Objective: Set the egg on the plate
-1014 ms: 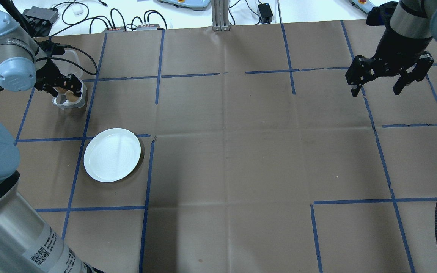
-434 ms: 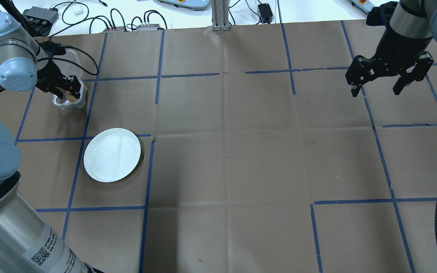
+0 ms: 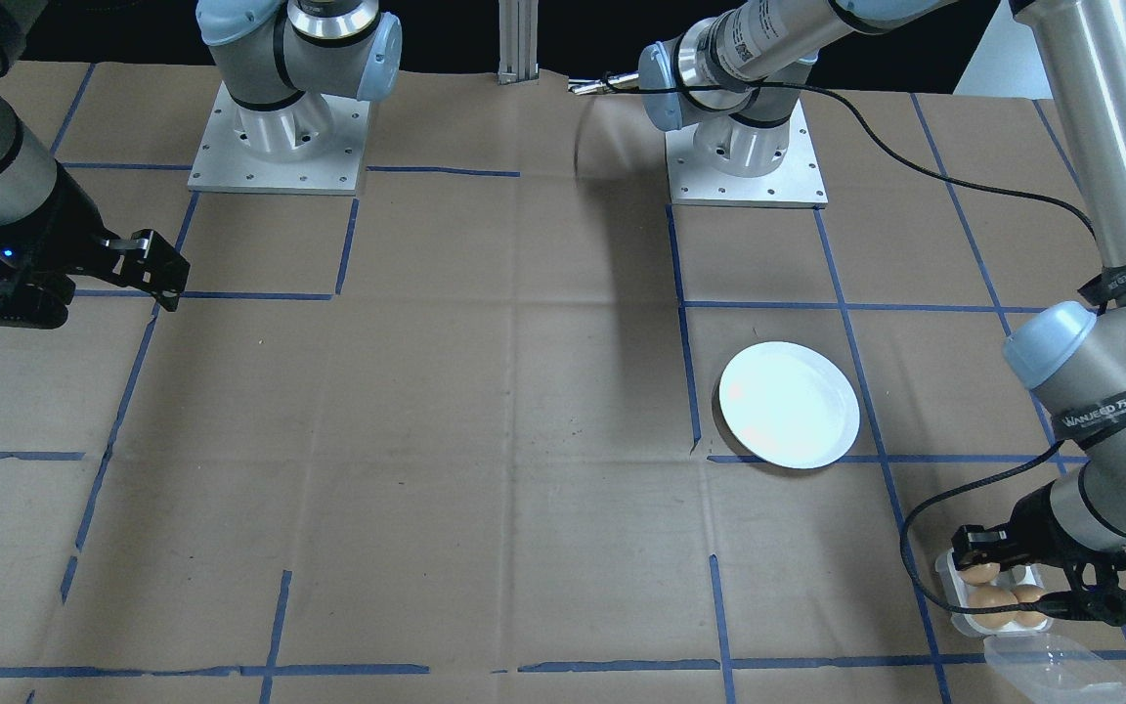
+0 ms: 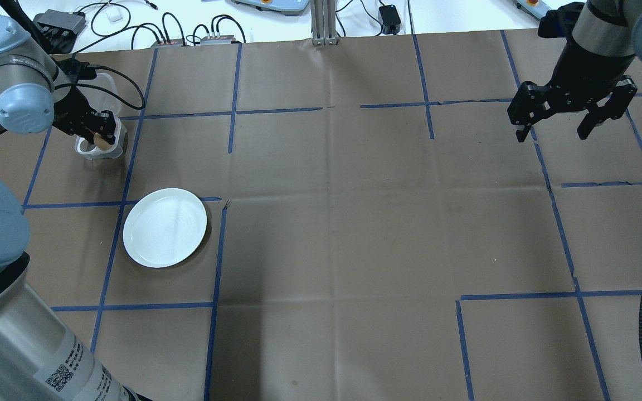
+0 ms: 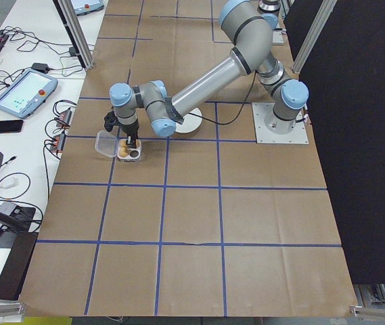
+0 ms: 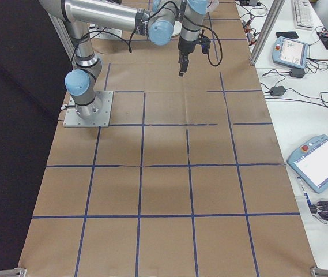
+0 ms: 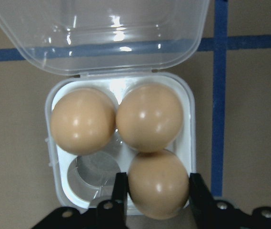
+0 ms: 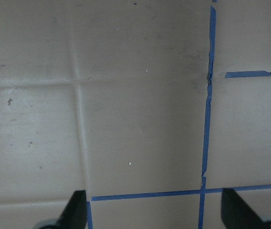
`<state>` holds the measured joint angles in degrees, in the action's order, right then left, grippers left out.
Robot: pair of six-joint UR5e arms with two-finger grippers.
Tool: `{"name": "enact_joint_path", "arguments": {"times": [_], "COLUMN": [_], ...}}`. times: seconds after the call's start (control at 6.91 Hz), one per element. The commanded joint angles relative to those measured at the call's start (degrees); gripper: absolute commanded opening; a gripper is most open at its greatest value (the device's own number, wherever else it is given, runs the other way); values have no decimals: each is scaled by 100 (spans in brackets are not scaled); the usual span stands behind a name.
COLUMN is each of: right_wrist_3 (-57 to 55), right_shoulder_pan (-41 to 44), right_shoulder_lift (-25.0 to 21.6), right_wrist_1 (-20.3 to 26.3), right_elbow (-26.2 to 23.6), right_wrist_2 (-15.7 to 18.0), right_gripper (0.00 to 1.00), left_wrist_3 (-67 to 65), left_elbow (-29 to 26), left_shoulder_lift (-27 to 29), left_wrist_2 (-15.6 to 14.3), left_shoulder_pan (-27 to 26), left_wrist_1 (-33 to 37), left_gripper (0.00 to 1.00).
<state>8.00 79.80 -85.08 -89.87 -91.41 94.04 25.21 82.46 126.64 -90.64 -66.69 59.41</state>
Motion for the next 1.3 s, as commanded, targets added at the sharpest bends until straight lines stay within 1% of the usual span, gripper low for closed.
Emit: {"name": "enact_joint_path", "arguments": {"times": [0.0,0.14,0.29,0.43,0.72,0.87,1.01,1.16], "right_wrist_3": [0,0,0,0,0,0,0,0], "right_shoulder_pan": [0,0,0,0,0,0,0,0], "right_shoulder_lift": [0,0,0,0,0,0,0,0], "right_wrist_1": [5,-4,5,-4,-4,5,5,5], "right_elbow": [0,0,0,0,0,0,0,0], "right_wrist_2": [0,0,0,0,0,0,0,0], "right_gripper": [100,100,100,100,100,100,100,100], "left_wrist_3": [-7,-7,-7,-7,-16,-277,-593,-1057], "left_elbow": [16,-1,-10,42,174,357,698,1058], "left_shoulder_lift": [-86,-165,-409,-803,-1717,-2052,-2395,-2659], "left_wrist_2": [-6,-32,-32,-32,-32,-24,11,20], "left_shoulder_pan": [-10,-10,-10,-10,-10,-28,-184,-569], "left_wrist_1": [9,26,122,445,1384,1606,1608,1600], "left_gripper": [16,15,15,15,12,12,12,12]}}
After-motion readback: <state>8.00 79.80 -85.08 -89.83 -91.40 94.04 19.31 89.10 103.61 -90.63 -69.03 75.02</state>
